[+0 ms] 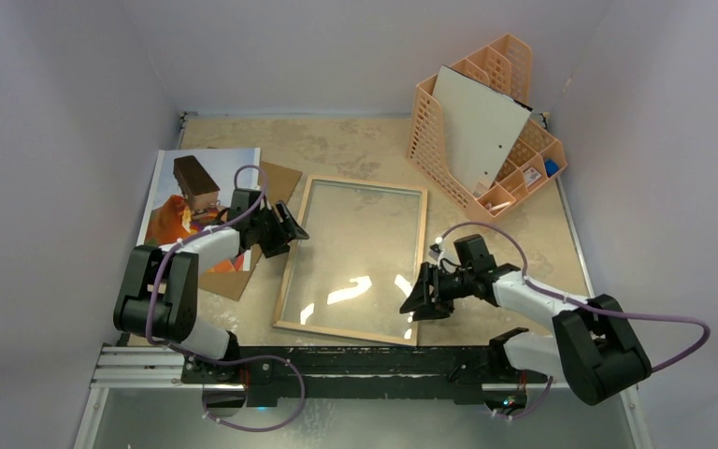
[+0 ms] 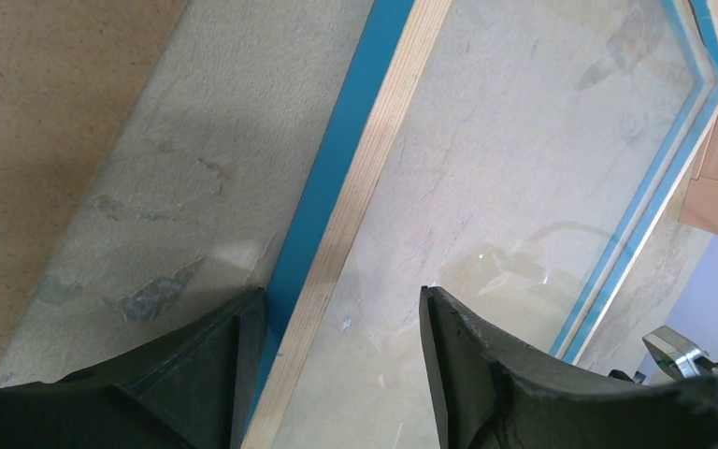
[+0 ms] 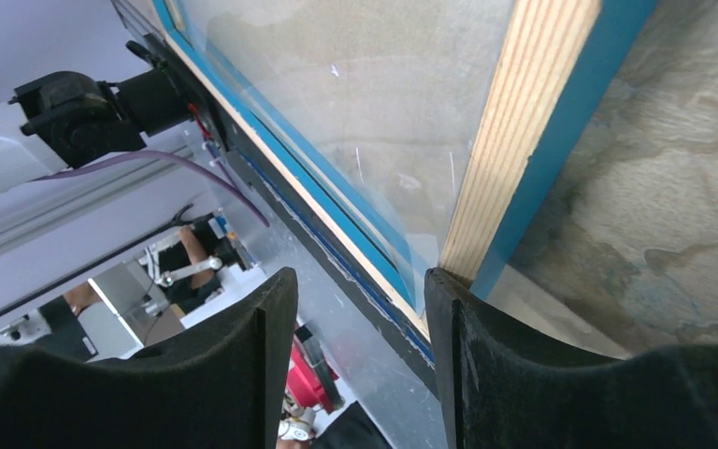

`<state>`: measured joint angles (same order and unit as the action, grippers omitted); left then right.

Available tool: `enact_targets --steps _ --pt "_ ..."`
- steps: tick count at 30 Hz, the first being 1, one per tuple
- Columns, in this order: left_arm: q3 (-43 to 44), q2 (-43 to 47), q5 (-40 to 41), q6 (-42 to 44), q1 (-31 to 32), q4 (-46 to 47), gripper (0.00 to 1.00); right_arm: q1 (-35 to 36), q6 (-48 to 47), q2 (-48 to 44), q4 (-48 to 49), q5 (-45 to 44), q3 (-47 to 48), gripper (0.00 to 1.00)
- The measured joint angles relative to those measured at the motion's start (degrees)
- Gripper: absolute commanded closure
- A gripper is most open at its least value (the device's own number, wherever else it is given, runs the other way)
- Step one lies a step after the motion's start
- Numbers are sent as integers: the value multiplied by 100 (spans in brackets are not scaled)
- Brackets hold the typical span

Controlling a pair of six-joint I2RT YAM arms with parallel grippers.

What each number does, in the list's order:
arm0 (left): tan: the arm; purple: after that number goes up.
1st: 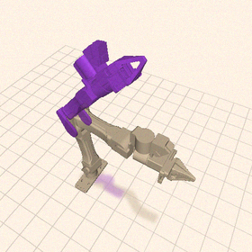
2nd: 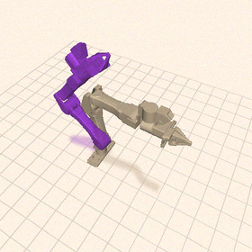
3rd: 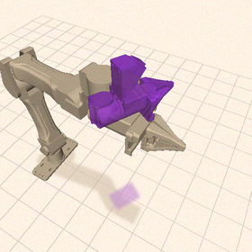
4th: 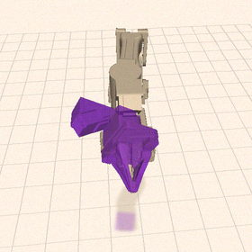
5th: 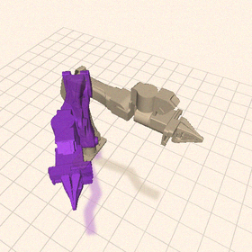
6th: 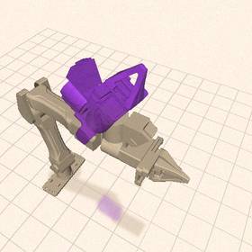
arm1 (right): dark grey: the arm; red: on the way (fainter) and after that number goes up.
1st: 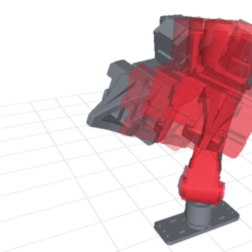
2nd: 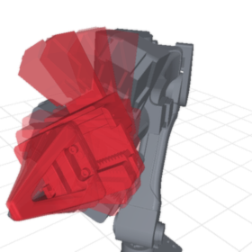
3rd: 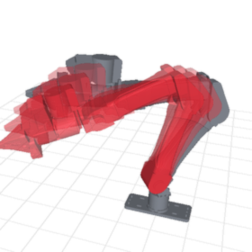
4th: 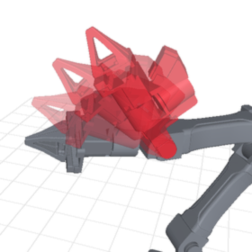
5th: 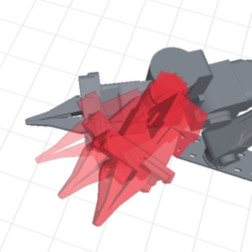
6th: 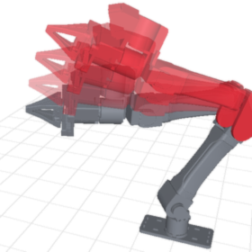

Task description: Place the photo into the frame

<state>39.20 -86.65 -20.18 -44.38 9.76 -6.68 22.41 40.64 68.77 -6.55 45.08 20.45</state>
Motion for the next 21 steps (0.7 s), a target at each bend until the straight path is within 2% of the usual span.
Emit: enact_targets --steps 8,12,17,21 --pt "-59 0 39 -4 -26 151 38 2 59 63 337 221 -57 44" --pt "-59 2 48 -26 -26 142 39 4 28 -245 599 -2 -52 45" --pt "-129 0 -352 -223 131 -46 39 -9 24 -546 1001 -26 11 47" --pt "-144 0 -433 -310 140 -87 39 -74 -7 -761 964 -184 160 48"
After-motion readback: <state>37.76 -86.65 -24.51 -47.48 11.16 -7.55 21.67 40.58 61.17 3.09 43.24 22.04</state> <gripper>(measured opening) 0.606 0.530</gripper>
